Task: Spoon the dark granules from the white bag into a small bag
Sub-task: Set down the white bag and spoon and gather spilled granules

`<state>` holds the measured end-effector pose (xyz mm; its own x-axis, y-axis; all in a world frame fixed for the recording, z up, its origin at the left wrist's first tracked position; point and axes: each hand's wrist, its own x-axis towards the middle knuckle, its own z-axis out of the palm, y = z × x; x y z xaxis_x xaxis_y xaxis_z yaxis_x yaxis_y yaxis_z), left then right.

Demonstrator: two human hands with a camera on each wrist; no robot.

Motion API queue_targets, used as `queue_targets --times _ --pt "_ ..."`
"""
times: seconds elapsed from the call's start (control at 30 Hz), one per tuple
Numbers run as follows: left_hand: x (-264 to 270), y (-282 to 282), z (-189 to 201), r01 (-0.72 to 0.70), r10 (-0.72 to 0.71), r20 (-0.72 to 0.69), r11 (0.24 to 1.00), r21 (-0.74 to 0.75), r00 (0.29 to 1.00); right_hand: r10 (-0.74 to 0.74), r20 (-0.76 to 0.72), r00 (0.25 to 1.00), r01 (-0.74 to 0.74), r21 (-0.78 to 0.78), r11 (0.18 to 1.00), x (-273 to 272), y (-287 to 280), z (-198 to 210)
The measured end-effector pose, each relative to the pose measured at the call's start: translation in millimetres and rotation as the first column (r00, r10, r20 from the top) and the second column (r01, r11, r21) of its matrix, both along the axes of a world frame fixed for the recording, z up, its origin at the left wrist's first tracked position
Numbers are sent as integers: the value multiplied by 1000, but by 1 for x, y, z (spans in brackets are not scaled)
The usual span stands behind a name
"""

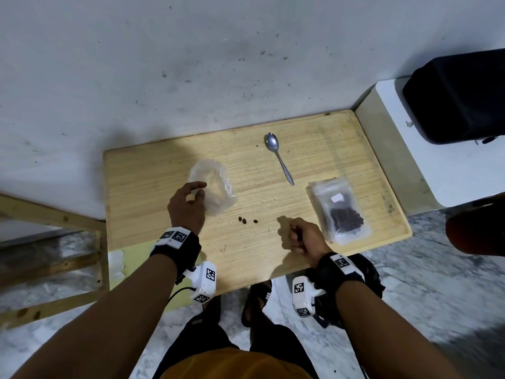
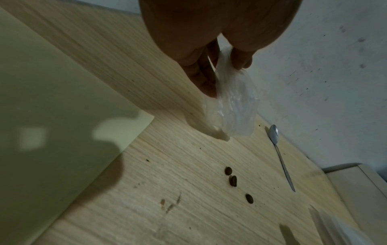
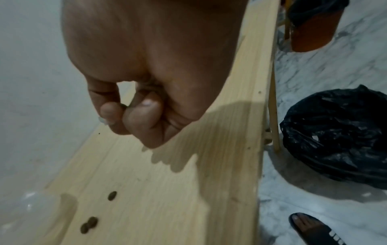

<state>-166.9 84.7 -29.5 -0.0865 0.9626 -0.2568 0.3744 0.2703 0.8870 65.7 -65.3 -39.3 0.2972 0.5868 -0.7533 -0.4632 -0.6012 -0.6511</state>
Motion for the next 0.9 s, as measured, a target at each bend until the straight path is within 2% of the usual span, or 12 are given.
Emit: queue_targets --times 0.1,0.23,0.3,0.37,0.4,0.43,0.7,0.83,0.9 --pt "-3 1 1 -6 6 8 1000 1 1000 17 9 1000 -17 -13 1000 -6 10 -2" --pt "-10 1 2 -17 17 -7 1000 6 1000 164 225 961 -180 50 982 -24 26 10" --pt "-14 2 2 -22 22 -15 1000 5 1000 255 406 878 -298 47 953 -32 30 4" --pt "-18 2 0 -29 29 -17 1000 8 999 347 590 729 -397 -48 916 -37 34 -8" --pt "-19 2 0 -33 33 -15 999 13 999 384 653 653 -425 -104 899 -38 35 -14" --pt "-20 2 -1 -37 37 -11 999 16 999 407 682 608 -438 -140 888 -39 35 -18" --pt "-30 6 -1 -37 37 -12 999 -6 999 459 682 570 -451 -208 868 -51 41 -29" --pt "-34 8 -2 -34 34 5 999 -17 999 462 749 474 -456 -239 857 -51 44 -26" --pt "-34 11 -3 -30 30 14 999 -27 999 468 758 454 -468 -244 849 -52 46 -21"
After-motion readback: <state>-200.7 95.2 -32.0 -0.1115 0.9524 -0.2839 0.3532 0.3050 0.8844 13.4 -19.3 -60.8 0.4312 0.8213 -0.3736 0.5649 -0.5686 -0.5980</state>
